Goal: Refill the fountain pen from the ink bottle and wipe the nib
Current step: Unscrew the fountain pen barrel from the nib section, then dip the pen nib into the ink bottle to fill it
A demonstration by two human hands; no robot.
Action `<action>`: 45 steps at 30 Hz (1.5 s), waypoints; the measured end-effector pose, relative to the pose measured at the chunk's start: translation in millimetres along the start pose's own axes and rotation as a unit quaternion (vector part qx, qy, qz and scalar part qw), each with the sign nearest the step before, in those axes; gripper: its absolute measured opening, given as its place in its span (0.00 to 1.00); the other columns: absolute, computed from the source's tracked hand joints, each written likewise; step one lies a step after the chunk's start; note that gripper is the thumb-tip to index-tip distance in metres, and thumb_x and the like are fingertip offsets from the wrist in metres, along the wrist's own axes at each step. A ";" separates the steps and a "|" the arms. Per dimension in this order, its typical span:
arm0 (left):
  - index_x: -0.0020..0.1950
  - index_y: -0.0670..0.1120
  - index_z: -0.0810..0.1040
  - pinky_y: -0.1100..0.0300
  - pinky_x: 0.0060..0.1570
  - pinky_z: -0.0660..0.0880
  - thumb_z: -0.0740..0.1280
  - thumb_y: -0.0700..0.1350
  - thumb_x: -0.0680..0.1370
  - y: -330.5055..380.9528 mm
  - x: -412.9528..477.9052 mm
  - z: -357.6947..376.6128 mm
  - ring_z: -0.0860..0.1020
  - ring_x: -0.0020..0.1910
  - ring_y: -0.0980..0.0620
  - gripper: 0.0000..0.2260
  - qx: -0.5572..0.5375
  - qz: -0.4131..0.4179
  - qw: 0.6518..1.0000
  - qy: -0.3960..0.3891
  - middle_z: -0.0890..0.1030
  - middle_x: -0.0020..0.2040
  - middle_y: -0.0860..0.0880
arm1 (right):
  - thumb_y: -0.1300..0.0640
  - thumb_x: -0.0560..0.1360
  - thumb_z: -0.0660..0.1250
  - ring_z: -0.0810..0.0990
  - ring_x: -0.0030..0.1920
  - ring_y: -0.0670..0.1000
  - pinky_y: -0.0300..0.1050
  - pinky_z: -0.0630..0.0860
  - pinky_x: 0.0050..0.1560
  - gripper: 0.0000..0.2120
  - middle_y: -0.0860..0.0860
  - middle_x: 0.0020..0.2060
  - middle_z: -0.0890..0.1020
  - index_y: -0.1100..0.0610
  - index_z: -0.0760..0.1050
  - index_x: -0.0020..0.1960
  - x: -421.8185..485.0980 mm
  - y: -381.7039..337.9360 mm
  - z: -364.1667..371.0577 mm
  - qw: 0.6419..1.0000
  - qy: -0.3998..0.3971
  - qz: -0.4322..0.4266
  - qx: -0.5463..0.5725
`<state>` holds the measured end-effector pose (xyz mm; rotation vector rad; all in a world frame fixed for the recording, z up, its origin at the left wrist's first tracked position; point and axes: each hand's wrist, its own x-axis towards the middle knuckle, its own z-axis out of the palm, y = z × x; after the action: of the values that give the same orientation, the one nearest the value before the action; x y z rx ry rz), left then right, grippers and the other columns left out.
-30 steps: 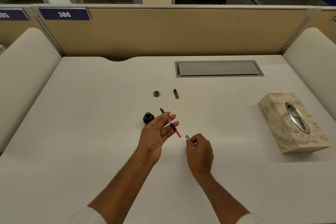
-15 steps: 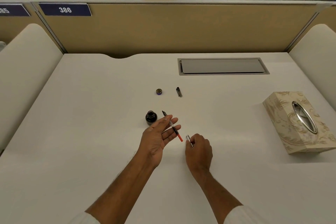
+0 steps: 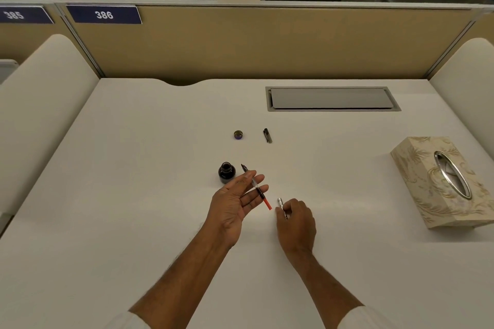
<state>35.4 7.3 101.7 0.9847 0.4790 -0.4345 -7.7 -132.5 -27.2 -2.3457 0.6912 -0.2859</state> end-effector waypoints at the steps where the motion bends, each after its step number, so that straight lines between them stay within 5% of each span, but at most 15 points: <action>1: 0.58 0.41 0.83 0.53 0.47 0.85 0.70 0.43 0.79 0.1 -0.5 -0.1 0.88 0.50 0.43 0.09 -0.002 -0.001 1.000 0.000 0.88 0.52 0.43 | 0.56 0.73 0.74 0.75 0.37 0.52 0.55 0.79 0.40 0.09 0.48 0.35 0.78 0.53 0.74 0.40 -0.4 1.1 0.1 1.000 0.001 0.000 0.005; 13: 0.58 0.41 0.83 0.53 0.48 0.85 0.71 0.43 0.79 3.2 -2.9 -2.7 0.88 0.50 0.43 0.10 -0.003 -0.004 1.000 0.003 0.88 0.52 0.43 | 0.53 0.75 0.73 0.79 0.44 0.49 0.53 0.80 0.45 0.06 0.46 0.42 0.79 0.50 0.76 0.47 -6.9 1.4 -13.9 0.996 -0.013 -0.012 0.086; 19: 0.58 0.41 0.83 0.53 0.48 0.84 0.72 0.43 0.78 1.7 -0.5 -10.6 0.87 0.51 0.43 0.10 -0.017 -0.014 1.000 0.016 0.88 0.53 0.42 | 0.54 0.80 0.68 0.82 0.44 0.46 0.39 0.78 0.44 0.04 0.44 0.41 0.84 0.50 0.79 0.46 -32.8 -53.0 -50.9 0.962 -0.030 0.003 0.271; 23: 0.58 0.41 0.83 0.51 0.52 0.82 0.72 0.43 0.78 2.3 4.3 -14.0 0.87 0.53 0.43 0.10 -0.029 -0.022 0.999 0.028 0.88 0.53 0.43 | 0.51 0.79 0.69 0.84 0.44 0.49 0.40 0.80 0.44 0.03 0.45 0.43 0.85 0.49 0.80 0.48 -49.3 -84.7 -65.5 0.940 -0.060 -0.004 0.337; 45: 0.64 0.40 0.80 0.46 0.65 0.77 0.68 0.43 0.81 0.2 50.7 -35.7 0.87 0.51 0.45 0.13 -0.134 -0.095 0.986 -0.018 0.86 0.58 0.42 | 0.63 0.77 0.70 0.82 0.44 0.46 0.30 0.74 0.42 0.06 0.42 0.44 0.84 0.53 0.81 0.51 -27.8 -112.2 -28.3 0.968 0.028 -0.113 0.223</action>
<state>70.1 31.7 56.4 0.6726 0.5843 -0.5422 3.7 -61.0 67.2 -1.9844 0.3365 -0.5512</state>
